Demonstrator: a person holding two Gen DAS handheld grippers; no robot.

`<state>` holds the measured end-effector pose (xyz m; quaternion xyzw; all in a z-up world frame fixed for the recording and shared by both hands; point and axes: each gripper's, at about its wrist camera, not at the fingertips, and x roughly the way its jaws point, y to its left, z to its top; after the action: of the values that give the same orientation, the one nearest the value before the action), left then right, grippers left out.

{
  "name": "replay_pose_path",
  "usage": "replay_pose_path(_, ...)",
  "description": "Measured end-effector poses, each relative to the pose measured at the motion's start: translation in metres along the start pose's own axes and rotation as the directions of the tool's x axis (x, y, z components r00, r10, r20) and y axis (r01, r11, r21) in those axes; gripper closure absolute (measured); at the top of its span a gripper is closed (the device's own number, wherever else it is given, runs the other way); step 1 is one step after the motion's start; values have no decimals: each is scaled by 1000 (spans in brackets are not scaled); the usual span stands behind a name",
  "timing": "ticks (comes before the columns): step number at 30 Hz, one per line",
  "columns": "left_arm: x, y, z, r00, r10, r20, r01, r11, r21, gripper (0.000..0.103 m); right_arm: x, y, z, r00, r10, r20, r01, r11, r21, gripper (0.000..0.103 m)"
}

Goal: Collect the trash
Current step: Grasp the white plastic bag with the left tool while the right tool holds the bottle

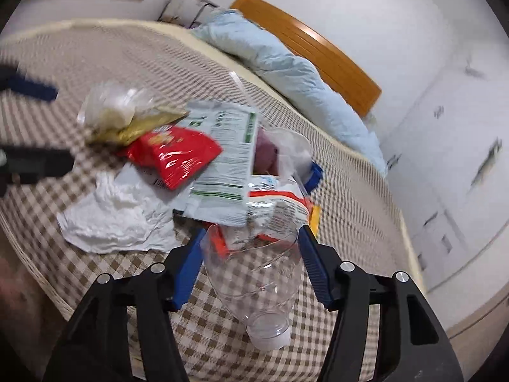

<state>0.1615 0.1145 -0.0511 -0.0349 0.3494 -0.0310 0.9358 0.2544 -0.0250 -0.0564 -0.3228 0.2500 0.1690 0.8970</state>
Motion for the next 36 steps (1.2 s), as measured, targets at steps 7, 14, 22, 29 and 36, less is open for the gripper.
replay_pose_path(7,-2,9,1,1000,8,6,-7,999,-51,8,-13,-43,-13,996,72,61,-84,967,242,46)
replay_pose_path(14,-2,16,2,1000,1,12,1,996,-95,8,-15,-70,-40,982,109,153,-168,873,457,46)
replay_pose_path(22,-3,19,1,1000,12,8,-11,995,-102,8,-31,-84,-64,969,108,220,-213,815,539,45)
replay_pose_path(29,1,24,13,1000,24,5,-24,992,-125,8,-37,-89,-76,975,98,201,-191,835,516,46)
replay_pose_path(36,20,26,39,996,84,-8,-84,987,-136,8,-41,-112,-83,962,78,260,-216,800,560,47)
